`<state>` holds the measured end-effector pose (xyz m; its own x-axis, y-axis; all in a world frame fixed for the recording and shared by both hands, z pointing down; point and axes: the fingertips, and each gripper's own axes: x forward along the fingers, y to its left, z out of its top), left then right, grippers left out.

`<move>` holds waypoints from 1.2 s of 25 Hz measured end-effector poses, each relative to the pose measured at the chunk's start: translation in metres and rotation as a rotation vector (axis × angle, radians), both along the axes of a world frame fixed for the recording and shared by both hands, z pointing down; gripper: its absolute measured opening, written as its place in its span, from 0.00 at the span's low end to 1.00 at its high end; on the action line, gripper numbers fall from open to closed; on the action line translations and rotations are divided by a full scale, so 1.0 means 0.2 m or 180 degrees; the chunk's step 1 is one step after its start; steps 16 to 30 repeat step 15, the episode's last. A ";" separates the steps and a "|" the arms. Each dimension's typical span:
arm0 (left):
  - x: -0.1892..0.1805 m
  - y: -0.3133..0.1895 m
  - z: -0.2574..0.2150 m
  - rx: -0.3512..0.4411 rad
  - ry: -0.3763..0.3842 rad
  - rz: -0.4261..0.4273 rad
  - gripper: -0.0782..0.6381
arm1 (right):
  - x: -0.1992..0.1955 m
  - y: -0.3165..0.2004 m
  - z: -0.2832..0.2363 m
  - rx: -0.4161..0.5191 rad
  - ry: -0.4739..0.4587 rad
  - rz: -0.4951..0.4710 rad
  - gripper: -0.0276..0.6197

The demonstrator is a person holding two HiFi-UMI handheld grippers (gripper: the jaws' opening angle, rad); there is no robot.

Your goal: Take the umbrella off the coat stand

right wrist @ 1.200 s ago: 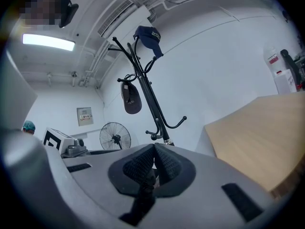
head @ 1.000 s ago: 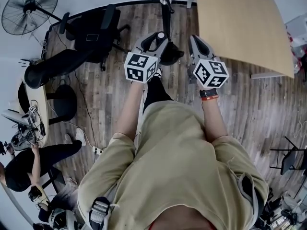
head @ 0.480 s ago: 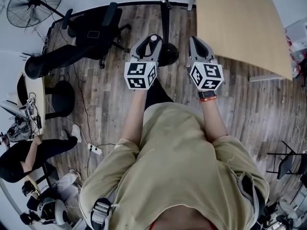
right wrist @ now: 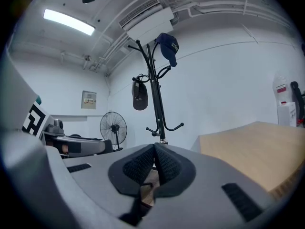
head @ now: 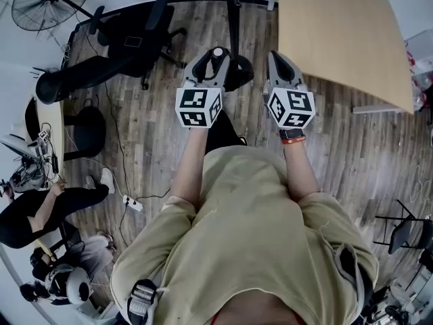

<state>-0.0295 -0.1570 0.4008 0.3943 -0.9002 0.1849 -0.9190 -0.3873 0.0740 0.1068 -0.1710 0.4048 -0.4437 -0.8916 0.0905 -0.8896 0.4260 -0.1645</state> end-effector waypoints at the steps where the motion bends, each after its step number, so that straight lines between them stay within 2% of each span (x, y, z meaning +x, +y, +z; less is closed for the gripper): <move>1: 0.00 0.00 0.00 -0.0010 -0.0010 0.0013 0.37 | 0.00 0.00 0.01 -0.0009 -0.0009 -0.0001 0.07; 11: 0.04 0.02 0.03 -0.0090 -0.0042 0.0140 0.37 | 0.00 0.02 0.03 -0.0063 -0.0071 -0.0027 0.07; 15: 0.05 0.02 0.03 -0.0085 -0.0041 0.0193 0.37 | -0.03 0.02 0.04 -0.0081 -0.0133 -0.0198 0.07; 30: 0.05 0.02 0.03 -0.0085 -0.0041 0.0193 0.37 | -0.03 0.02 0.04 -0.0081 -0.0133 -0.0198 0.07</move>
